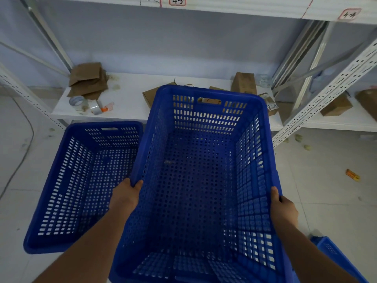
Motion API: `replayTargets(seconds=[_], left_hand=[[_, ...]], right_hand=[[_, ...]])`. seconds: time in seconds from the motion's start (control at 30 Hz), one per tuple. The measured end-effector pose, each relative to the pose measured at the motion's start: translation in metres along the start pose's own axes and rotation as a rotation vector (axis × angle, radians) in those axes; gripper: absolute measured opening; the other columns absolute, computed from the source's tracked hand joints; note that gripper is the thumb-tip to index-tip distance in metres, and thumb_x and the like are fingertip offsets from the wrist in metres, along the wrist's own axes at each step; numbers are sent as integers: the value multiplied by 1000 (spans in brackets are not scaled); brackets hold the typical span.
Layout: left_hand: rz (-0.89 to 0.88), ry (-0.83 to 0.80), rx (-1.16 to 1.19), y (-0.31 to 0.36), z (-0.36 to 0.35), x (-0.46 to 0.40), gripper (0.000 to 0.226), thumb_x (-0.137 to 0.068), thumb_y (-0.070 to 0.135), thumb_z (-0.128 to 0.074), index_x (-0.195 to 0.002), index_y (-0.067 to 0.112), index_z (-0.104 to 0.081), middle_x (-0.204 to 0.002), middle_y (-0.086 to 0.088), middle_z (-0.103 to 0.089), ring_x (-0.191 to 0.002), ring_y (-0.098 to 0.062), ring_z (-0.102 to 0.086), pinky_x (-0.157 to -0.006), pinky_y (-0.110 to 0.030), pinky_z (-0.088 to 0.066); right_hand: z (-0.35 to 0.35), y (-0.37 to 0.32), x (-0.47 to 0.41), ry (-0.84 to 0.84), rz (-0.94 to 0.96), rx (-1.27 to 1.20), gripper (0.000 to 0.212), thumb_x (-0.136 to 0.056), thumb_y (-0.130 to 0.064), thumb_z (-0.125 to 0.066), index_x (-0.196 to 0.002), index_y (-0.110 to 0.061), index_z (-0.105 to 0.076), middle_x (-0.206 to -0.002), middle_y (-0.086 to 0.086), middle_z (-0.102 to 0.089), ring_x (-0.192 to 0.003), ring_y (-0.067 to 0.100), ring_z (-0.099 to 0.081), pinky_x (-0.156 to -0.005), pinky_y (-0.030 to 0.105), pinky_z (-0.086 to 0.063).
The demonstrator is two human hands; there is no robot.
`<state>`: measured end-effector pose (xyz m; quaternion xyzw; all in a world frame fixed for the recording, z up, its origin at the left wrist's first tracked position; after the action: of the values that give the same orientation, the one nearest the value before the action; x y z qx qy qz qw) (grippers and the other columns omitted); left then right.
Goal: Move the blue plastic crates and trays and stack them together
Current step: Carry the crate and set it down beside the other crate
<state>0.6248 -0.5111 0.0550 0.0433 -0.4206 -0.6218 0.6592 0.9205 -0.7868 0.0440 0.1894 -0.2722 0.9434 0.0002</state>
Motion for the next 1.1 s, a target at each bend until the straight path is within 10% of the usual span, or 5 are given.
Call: replayTargets(seconds=[0.87,1.1], left_hand=[[4,-2,18,1,14,-5,19,-96,31,-53,-88,16,-43,-67,8,-39,-57,-6,-37,-48,-20,-29],[5,-70,-9,-1,27,-8,37,-95,34,-53,-113,3,-58,-97,-14,-63,-85,-28,-56,-81,-37,-46]], right_hand=[[-14,-3,10,49,39,-25,62,-93,-54,-31,-57,-5,-42,-57,13,-49,-52,25,-45,-47,29,-31],[-23,-4,15,6,-11,-17,60,-92,-59,-26,-61,-10,-46,-63,11,-54,-56,24,-50,-47,27,-32]])
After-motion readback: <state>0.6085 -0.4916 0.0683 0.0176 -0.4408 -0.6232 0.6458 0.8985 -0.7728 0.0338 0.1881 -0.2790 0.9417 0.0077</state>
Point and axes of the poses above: each hand's wrist, its own x-axis away from the middle knuckle, its own z-axis out of the back of the hand, y = z × x, the point moved 1 cm from there along -x, towards the middle knuckle
